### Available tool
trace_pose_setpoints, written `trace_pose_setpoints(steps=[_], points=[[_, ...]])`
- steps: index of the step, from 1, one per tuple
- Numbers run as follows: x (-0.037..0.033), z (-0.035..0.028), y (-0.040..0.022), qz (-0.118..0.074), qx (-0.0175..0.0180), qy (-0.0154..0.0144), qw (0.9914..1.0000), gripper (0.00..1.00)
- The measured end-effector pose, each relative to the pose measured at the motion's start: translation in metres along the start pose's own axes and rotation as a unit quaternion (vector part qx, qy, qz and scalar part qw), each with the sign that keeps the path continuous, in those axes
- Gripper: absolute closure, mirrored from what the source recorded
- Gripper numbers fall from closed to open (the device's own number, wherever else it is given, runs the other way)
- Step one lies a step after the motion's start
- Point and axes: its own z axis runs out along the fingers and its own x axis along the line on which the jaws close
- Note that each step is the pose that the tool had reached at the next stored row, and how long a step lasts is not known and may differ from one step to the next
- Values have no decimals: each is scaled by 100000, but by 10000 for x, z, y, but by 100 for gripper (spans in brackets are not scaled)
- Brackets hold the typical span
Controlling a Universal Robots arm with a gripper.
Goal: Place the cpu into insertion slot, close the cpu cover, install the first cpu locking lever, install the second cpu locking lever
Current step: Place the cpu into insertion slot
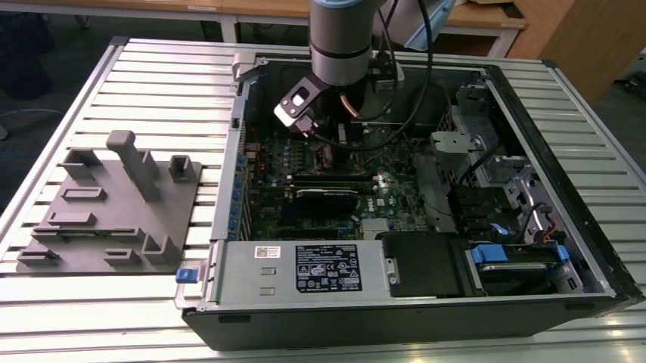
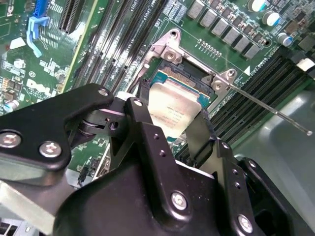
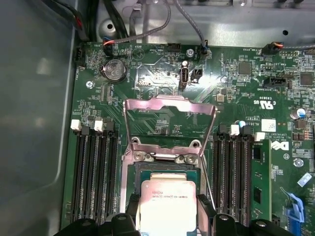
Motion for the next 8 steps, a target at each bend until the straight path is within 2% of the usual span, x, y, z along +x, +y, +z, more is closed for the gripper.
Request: trace_pose_setpoints(steps=[6,8], points=[[-1,45,-4,98,2,-12,100000,46],[-1,52,-5,702,-19,-69,99998,46]])
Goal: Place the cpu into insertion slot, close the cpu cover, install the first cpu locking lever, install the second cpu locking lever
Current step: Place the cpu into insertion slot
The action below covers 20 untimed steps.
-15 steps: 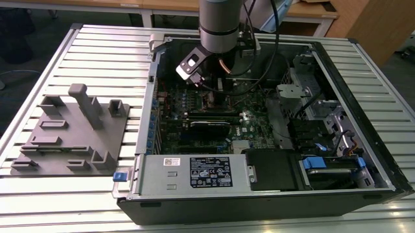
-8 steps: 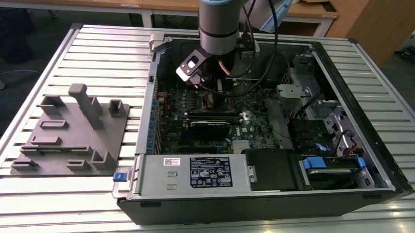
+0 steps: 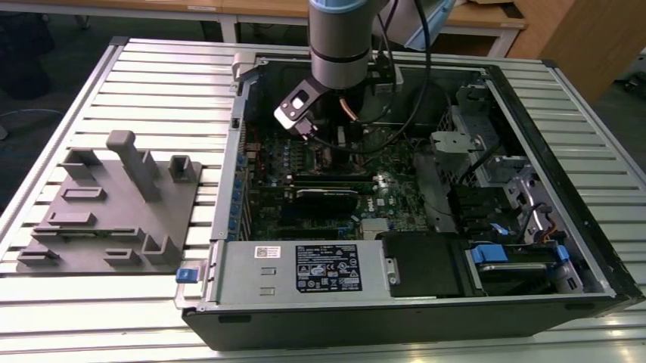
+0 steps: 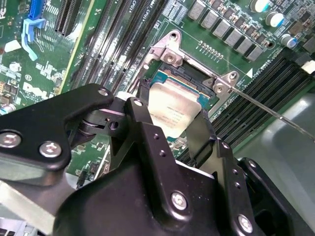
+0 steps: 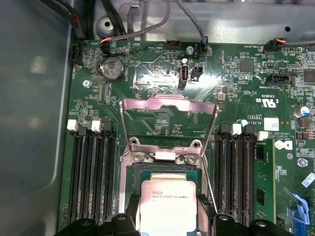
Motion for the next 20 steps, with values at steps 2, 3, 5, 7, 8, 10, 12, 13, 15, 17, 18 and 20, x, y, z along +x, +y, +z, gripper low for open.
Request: trace_pose_setpoints(steps=[2,3,5,7,8,10,12,13,15,17,18,20], points=[[0,1,0,465,-7,-51,99999,46],[0,1,0,468,-8,-54,99999,46],[0,2,0,480,-17,-41,99999,46],[9,4,-1,496,-32,-30,99999,46],[16,4,-2,487,-23,-36,99999,46],[25,6,-2,482,-22,-37,99999,46],[26,20,-3,478,-20,-27,99999,46],[26,30,-4,478,-21,-16,99999,46],[25,39,-5,490,-13,-20,99999,46],[31,43,-6,499,-18,-15,99999,46],[36,45,-5,497,-20,-10,99999,46],[41,47,-3,484,-21,-12,99999,46]])
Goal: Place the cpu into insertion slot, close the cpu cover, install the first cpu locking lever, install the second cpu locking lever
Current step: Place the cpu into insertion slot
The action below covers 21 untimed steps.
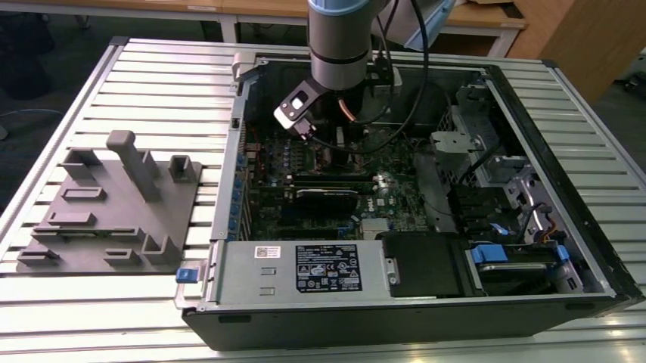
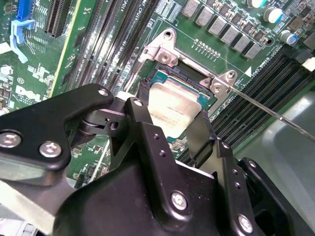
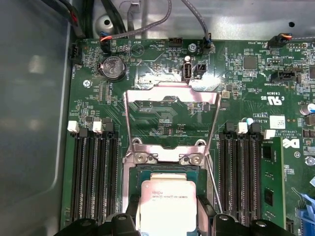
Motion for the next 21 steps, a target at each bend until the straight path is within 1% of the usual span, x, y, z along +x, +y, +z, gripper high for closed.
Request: trace_pose_setpoints(steps=[5,8,11,14,21], points=[[3,4,0,8,1,2,100000,46],[5,27,-3,86,-2,-6,100000,46],[9,29,-3,117,-3,-9,100000,46],[14,30,-3,609,-16,-55,99998,46],[27,42,-5,719,-15,-70,99997,46]])
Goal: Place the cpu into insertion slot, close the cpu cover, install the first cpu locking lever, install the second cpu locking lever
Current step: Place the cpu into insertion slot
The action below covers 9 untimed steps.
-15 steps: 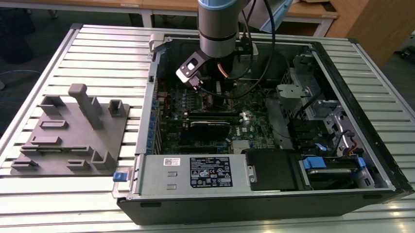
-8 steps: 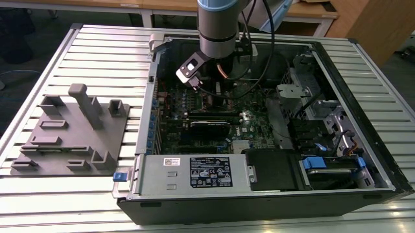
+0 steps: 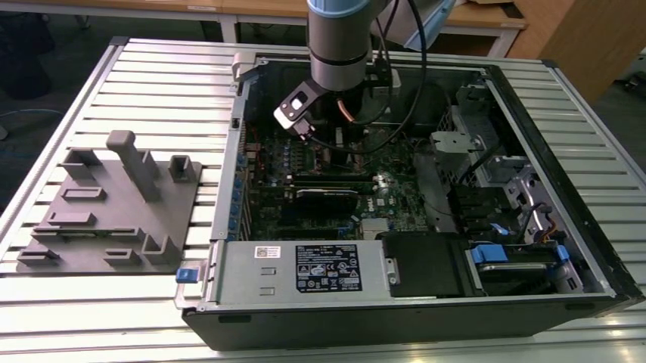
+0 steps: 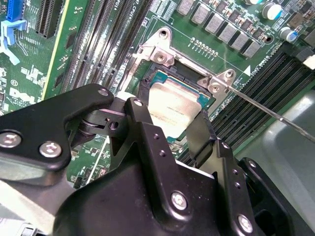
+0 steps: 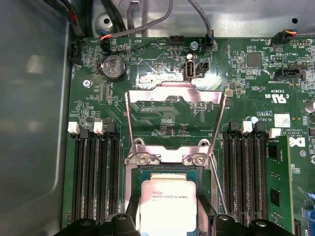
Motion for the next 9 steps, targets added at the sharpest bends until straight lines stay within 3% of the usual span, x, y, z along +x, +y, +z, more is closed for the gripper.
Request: trace_pose_setpoints(steps=[9], points=[[0,9,-1,141,-8,-15,100000,46]])
